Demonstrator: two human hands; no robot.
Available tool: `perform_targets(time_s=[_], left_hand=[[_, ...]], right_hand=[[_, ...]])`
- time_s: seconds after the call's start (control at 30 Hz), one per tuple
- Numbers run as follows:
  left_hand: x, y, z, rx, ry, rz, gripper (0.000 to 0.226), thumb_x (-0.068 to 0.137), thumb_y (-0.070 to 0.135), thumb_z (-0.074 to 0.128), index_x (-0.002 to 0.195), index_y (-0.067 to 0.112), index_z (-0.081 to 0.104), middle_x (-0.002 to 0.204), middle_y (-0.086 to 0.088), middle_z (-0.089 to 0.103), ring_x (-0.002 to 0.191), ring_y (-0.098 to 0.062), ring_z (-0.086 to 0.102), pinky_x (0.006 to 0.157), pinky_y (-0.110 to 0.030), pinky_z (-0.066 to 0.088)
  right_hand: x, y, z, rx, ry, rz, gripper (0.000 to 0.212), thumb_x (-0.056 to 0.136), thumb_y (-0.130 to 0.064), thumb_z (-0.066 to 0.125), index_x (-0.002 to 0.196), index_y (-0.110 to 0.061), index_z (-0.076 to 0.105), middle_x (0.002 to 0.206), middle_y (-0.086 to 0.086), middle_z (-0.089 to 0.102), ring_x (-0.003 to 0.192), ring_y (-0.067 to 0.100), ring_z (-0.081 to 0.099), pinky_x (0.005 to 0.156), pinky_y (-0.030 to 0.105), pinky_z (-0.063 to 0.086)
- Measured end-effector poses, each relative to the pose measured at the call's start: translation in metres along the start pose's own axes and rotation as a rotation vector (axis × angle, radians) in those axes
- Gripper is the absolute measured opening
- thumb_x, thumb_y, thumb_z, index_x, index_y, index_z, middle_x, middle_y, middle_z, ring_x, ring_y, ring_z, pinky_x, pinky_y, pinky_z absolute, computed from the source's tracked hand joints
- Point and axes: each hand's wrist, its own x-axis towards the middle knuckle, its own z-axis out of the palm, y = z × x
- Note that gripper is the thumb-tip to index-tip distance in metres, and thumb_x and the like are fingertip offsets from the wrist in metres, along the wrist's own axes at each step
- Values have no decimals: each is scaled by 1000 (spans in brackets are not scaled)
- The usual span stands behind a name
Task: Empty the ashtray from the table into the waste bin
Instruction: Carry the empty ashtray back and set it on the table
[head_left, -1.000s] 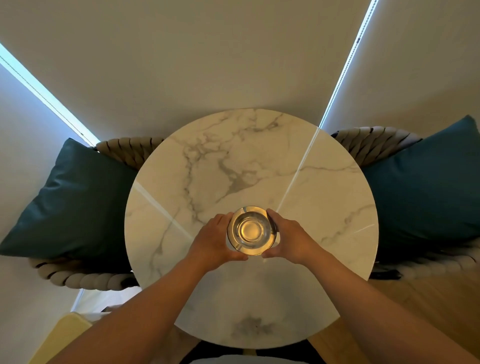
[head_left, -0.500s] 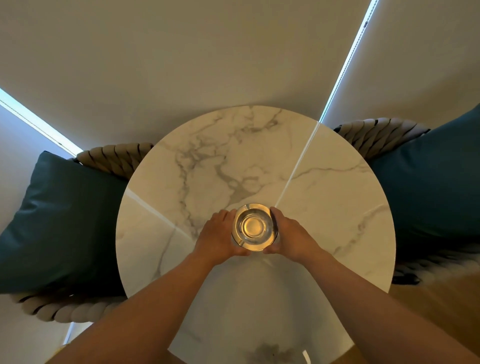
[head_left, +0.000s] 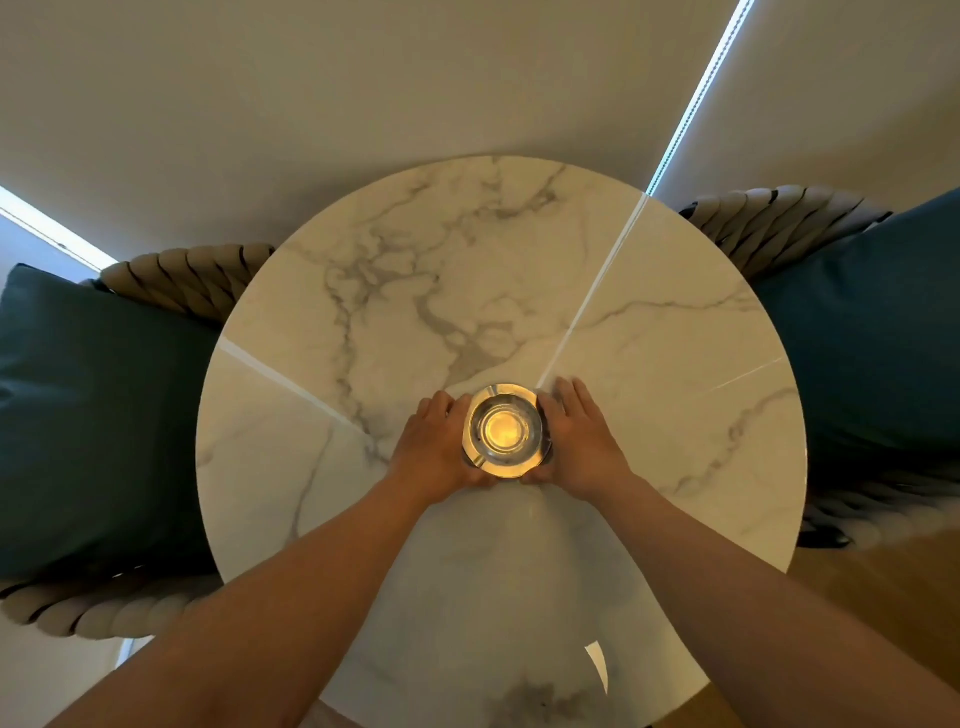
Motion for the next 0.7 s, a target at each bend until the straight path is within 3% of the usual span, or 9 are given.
perform_targets(time_s=[0.2,0.37,0.5,0.7], left_hand=[[0,-1,4,-11,2,-22,107,45,60,84,136,20,42,113,-5,50,103,-28,47,85,-40,45],[1,0,3,-22,-10,-43,130,40,65,83,147,18,26,122,-3,47,108,-26,44,89,-41,43],[-1,1,4,-19,-2,-32,123,42,69,80,145,24,29,116,-4,49,105,-26,45,87,-40,45],[-21,2,9,-60,50,-134,111,36,70,78,130,25,37,110,1,50,103,-24,47,83,-40,46]], right_hand=[[3,5,4,2,-15,-3,118,58,-48,87,150,-12,22,158,12,17,149,35,3,120,43,16],[3,10,5,9,3,-1,121,56,-55,86,151,-15,22,155,8,21,148,35,6,119,44,15],[5,15,8,0,-21,16,120,57,-58,84,152,-20,21,158,10,16,149,37,0,120,46,12],[17,21,6,-72,-94,4,134,51,-64,83,155,-27,6,163,14,-1,149,41,-8,120,51,8]])
